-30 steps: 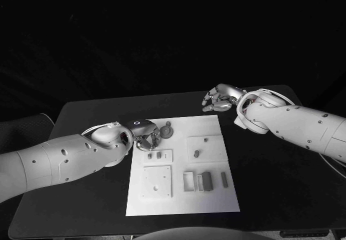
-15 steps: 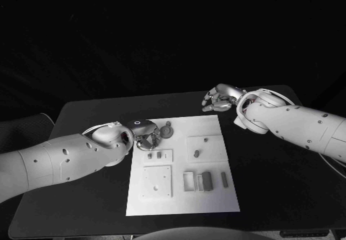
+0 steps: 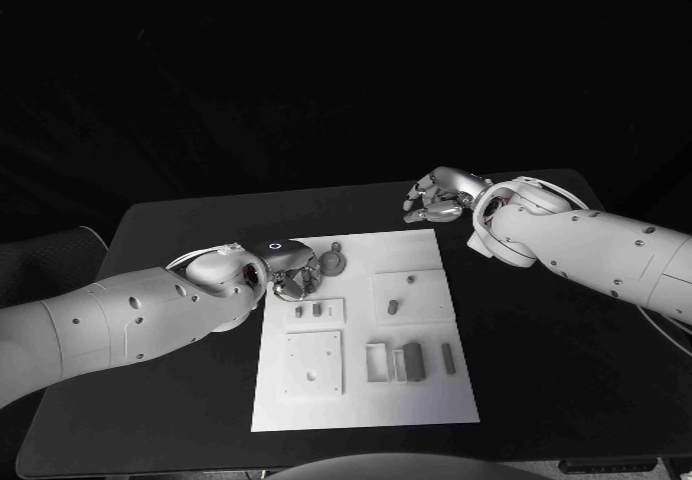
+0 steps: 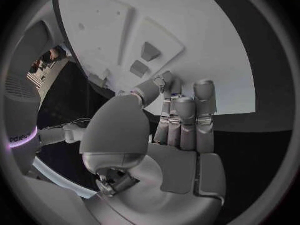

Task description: Assemble the parts on the task board

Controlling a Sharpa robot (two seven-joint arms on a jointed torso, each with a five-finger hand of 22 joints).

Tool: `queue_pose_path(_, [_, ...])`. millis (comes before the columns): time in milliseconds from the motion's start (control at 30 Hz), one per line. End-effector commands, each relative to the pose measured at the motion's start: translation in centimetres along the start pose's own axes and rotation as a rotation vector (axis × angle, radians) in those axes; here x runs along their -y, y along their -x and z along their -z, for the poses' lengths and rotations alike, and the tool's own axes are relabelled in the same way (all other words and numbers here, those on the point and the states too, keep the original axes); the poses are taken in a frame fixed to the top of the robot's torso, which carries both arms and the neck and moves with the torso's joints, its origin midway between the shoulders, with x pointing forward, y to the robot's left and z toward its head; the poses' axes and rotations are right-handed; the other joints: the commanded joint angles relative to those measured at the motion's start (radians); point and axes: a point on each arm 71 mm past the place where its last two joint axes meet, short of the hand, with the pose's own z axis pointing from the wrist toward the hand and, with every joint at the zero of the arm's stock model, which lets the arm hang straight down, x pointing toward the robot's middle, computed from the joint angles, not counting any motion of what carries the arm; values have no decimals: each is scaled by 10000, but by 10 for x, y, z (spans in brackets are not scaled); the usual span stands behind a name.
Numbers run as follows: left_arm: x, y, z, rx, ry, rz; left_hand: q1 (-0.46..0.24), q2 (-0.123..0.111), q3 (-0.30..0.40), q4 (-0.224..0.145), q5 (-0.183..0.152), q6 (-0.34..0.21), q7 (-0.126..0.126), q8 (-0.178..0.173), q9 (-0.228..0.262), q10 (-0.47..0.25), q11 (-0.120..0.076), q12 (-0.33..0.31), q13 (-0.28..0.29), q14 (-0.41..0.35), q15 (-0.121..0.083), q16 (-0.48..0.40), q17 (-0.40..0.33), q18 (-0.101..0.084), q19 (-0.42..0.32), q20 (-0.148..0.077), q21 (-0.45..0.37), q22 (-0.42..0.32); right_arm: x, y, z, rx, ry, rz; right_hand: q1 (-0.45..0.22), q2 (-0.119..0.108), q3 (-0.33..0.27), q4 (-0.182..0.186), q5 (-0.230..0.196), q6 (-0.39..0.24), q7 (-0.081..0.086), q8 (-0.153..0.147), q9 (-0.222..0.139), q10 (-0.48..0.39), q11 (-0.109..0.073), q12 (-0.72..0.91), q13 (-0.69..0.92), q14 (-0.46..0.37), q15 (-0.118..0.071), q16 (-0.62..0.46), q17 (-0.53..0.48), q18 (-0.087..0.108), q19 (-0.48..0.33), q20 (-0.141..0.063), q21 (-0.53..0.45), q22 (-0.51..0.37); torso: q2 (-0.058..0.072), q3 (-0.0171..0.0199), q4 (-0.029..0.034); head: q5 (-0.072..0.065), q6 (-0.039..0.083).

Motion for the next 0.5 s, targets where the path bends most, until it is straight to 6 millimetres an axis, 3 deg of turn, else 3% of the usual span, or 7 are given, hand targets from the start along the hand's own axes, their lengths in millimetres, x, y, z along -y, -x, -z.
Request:
queue_pose_path(33, [-2,-5,1,-278,50,5,-2,-10,-27,14,-76,-20,31,-3,12,22,7,-59,18,-65,21,-53,-12,1039,-23,-50,-48,159,-1,-1,0,-117,81,15,-43,-20,-5,62,38,10,62,-51,13,-43,41,51,-16,15,-67,-10,-13,-15,-22,-5,-59,168,-10,-1,8,-9,-6])
queue_pose_path(400, [-6,-3,2,-94,230,79,-13,-255,-31,20,-120,-765,337,-442,-147,61,0,-106,146,-148,13,-97,-23,978,-51,-70,-142,146,0,-1,0,-106,66,19,-44,-23,-6,63,38,8,63,-53,14,-44,41,50,-18,14,-67,-11,-14,-15,-24,-5,-60,167,-9,-8,6,-4,23])
queue_pose_path(500, [-7,-4,3,-131,311,77,-23,-328,-58,21,-134,-1192,291,-663,-235,32,14,-141,188,-175,27,-103,-23,964,-61,-63,-173,148,0,-1,0,-105,67,19,-44,-24,-6,64,38,8,63,-54,15,-44,41,50,-18,14,-67,-12,-14,-15,-24,-5,-60,167,-10,-10,8,-5,24])
